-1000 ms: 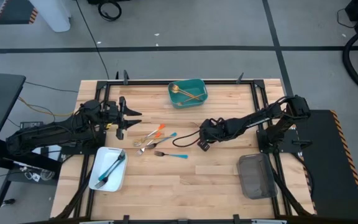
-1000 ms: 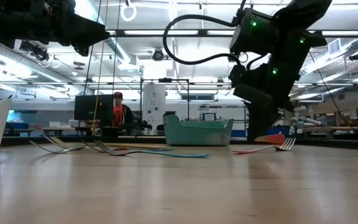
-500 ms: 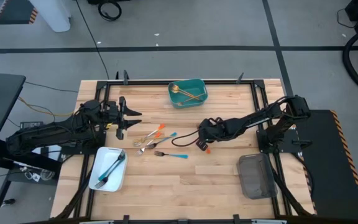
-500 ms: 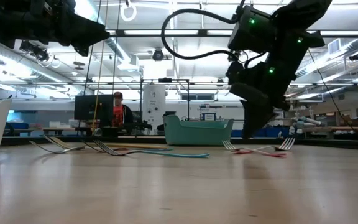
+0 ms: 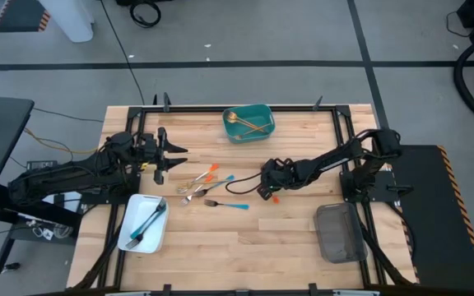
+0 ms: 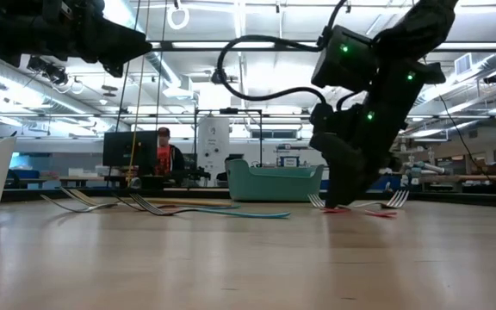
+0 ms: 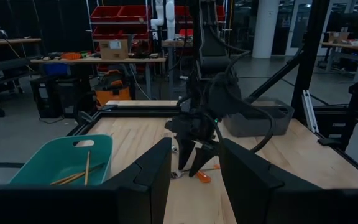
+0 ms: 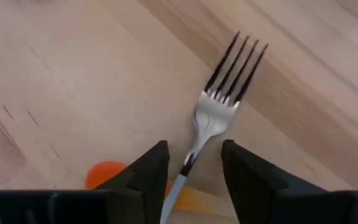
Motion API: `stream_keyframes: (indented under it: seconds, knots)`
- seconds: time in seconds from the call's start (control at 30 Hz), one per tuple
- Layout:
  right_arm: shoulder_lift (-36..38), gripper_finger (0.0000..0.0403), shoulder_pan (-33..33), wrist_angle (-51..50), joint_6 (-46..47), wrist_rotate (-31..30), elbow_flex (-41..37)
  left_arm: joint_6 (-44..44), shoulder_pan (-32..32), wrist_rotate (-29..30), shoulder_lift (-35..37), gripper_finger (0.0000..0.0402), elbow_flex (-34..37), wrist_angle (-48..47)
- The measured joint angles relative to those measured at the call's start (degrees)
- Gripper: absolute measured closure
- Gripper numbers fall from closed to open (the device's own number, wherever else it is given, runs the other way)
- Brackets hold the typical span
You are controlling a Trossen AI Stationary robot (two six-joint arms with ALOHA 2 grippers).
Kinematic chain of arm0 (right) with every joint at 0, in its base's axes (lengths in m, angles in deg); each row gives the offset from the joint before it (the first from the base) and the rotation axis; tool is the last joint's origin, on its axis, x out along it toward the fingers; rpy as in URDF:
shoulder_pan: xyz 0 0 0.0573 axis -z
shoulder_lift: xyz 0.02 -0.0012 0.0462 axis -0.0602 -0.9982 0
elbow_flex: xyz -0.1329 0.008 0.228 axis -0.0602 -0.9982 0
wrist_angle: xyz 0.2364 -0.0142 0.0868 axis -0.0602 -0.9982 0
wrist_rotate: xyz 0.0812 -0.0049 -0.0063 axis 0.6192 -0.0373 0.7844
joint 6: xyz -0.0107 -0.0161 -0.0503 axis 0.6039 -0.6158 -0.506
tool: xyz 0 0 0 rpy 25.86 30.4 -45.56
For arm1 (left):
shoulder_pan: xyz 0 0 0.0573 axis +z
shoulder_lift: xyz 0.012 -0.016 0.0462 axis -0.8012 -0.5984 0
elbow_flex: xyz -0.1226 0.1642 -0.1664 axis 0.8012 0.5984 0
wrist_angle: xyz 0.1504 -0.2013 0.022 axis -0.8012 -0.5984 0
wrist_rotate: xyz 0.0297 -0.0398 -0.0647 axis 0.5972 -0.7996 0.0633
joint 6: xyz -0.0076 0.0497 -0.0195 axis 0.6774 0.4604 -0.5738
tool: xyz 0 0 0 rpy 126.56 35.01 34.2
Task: Sort silverware by color (type)
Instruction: Put the orange fork into the black bin
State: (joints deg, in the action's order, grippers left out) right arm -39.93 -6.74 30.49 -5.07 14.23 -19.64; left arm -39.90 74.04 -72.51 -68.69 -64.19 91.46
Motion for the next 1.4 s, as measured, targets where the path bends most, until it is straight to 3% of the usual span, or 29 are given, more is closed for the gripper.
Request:
stream_keyframes:
  seconds: [0.17, 0.37, 1.4]
  knots:
    - [-1.01, 0.0279, -0.12, 0.49, 0.69, 0.50, 0.31, 0.39, 0.02, -0.02, 0.00, 0.0260, -0.02, 0.14]
    - [-1.16, 0.0386, -0.08, 0.65, 0.29, 1.48, 0.31, 0.75, 0.00, -0.02, 0.00, 0.0260, 0.00, 0.07]
    - [4.62, 0.0393, -1.15, -1.67, -0.94, 4.10, 1.10, 1.11, 0.00, -0.02, 0.00, 0.0260, -0.02, 0.03]
